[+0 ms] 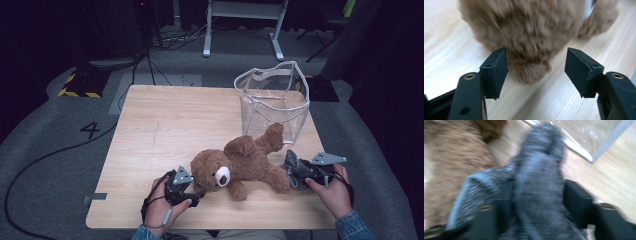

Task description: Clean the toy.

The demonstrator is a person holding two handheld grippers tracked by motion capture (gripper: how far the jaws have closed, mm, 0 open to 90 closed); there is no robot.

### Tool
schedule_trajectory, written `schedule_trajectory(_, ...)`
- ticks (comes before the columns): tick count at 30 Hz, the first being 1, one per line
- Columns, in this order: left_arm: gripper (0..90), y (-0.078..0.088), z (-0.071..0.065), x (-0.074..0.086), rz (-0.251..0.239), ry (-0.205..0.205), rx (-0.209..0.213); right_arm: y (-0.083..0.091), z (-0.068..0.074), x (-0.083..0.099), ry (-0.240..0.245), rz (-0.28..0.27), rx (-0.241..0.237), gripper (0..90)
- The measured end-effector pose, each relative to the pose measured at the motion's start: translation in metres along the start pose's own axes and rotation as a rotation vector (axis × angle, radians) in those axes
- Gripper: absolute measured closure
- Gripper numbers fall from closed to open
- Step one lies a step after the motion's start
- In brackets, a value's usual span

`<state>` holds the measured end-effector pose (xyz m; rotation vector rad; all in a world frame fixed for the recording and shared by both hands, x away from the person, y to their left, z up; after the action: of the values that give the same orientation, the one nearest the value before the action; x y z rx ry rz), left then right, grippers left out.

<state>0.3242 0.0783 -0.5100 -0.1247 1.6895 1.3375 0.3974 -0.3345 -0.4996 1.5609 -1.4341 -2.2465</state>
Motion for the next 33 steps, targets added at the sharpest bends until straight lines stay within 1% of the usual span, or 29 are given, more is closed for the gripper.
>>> schedule_trajectory(1,31.6,-0.004,-0.001,0.001,0.009,0.004,-0.007,0.001,-0.001,-0.001,-0.001,-0.009,0.013,34.6)
schedule_trajectory(2,30.7,-0.008,-0.002,0.001,0.015,-0.006,-0.007,0.003,-0.001,-0.003,-0.003,-0.031,0.029,33.1)
schedule_trajectory(3,30.9,-0.012,-0.002,0.002,0.025,-0.004,-0.012,0.007,0.000,-0.005,0.013,-0.045,0.041,32.3)
schedule_trajectory(4,31.4,-0.017,-0.003,0.003,0.038,-0.002,-0.009,0.010,0.003,-0.008,0.023,-0.075,0.045,32.2)
schedule_trajectory(5,33.3,-0.021,-0.003,0.004,0.046,-0.013,-0.016,0.014,0.008,-0.012,0.037,-0.100,0.040,32.3)
schedule_trajectory(6,35.7,-0.024,-0.004,0.005,0.055,-0.010,-0.018,0.017,0.013,-0.015,0.052,-0.120,0.026,32.5)
schedule_trajectory(7,37.4,-0.028,-0.004,0.005,0.026,-0.005,-0.015,0.019,0.020,-0.018,0.059,-0.133,0.002,33.1)
schedule_trajectory(8,44.5,-0.028,-0.004,0.005,0.019,0.000,-0.018,0.021,0.030,-0.021,0.081,-0.146,-0.034,33.5)
schedule_trajectory(9,54.2,-0.026,-0.003,0.004,0.030,0.005,-0.022,0.021,0.036,-0.022,0.094,-0.148,-0.059,33.7)
schedule_trajectory(10,61.1,-0.026,-0.003,0.003,0.045,0.002,-0.019,0.021,0.044,-0.024,0.116,-0.143,-0.091,33.9)
schedule_trajectory(11,67.6,-0.024,-0.002,0.002,0.040,0.000,-0.031,0.018,0.052,-0.024,0.135,-0.132,-0.124,34.1)
schedule_trajectory(12,73.5,-0.023,-0.002,0.002,0.045,0.002,-0.022,0.012,0.060,-0.023,0.158,-0.112,-0.161,34.1)
schedule_trajectory(13,76.1,-0.021,-0.002,0.001,0.047,0.005,-0.015,0.008,0.065,-0.022,0.170,-0.091,-0.179,34.2)
schedule_trajectory(14,77.7,-0.019,-0.002,0.000,0.036,-0.004,-0.018,0.001,0.069,-0.020,0.182,-0.072,-0.191,34.4)
schedule_trajectory(15,78.2,-0.016,-0.002,-0.001,0.035,0.009,-0.007,-0.005,0.070,-0.018,0.190,-0.044,-0.187,33.9)
schedule_trajectory(16,78.6,-0.014,-0.001,-0.003,0.013,0.002,-0.013,-0.011,0.070,-0.016,0.193,-0.021,-0.182,32.5)
schedule_trajectory(18,79.2,-0.008,-0.002,-0.006,-0.008,0.021,0.003,-0.022,0.068,-0.014,0.216,0.013,-0.168,32.3)
schedule_trajectory(19,79.5,-0.005,-0.001,-0.007,-0.015,0.017,0.006,-0.026,0.065,-0.013,0.238,0.044,-0.143,41.6)
schedule_trajectory(20,79.8,-0.003,-0.001,-0.009,-0.021,0.026,0.023,-0.028,0.065,-0.012,0.243,0.067,-0.132,49.7)
schedule_trajectory(22,80.1,0.006,-0.001,-0.012,-0.041,0.034,0.033,-0.026,0.064,-0.014,0.225,0.089,-0.143,63.6)
schedule_trajectory(23,80.3,0.011,-0.001,-0.014,-0.054,0.037,0.045,-0.024,0.066,-0.016,0.224,0.091,-0.146,67.7)
schedule_trajectory(24,80.4,0.018,-0.001,-0.016,-0.065,0.034,0.055,-0.019,0.070,-0.018,0.197,0.099,-0.163,68.9)
schedule_trajectory(25,80.4,0.024,-0.002,-0.017,-0.074,0.036,0.068,-0.014,0.076,-0.021,0.159,0.089,-0.191,69.2)
schedule_trajectory(27,80.2,0.037,0.000,-0.020,-0.094,0.038,0.075,0.001,0.085,-0.027,0.116,0.074,-0.228,68.7)
schedule_trajectory(28,80.0,0.043,0.000,-0.021,-0.106,0.045,0.084,0.009,0.089,-0.028,0.085,0.074,-0.246,68.5)
schedule_trajectory(30,79.6,0.051,0.001,-0.022,-0.120,0.067,0.109,0.025,0.095,-0.032,0.050,0.045,-0.278,67.5)
schedule_trajectory(31,79.2,0.052,0.001,-0.021,-0.118,0.072,0.112,0.032,0.098,-0.033,0.025,0.042,-0.299,66.3)
schedule_trajectory(32,78.9,0.051,0.002,-0.019,-0.100,0.071,0.115,0.036,0.099,-0.033,0.012,0.042,-0.317,65.1)
schedule_trajectory(33,78.6,0.047,0.002,-0.017,-0.077,0.072,0.113,0.039,0.100,-0.033,-0.006,0.028,-0.326,63.1)
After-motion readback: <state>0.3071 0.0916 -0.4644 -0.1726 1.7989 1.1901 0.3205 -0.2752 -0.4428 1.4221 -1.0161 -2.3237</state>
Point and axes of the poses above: each handheld gripper's, and its own axes: y roughly backward along the jaws, x roughly out of its underside, z roughly to its left, the point moved 5 cm from there along -y, roughly forward along the jaws, and after that the axes turned 15 degrees about -x, right-handed, at the moved point
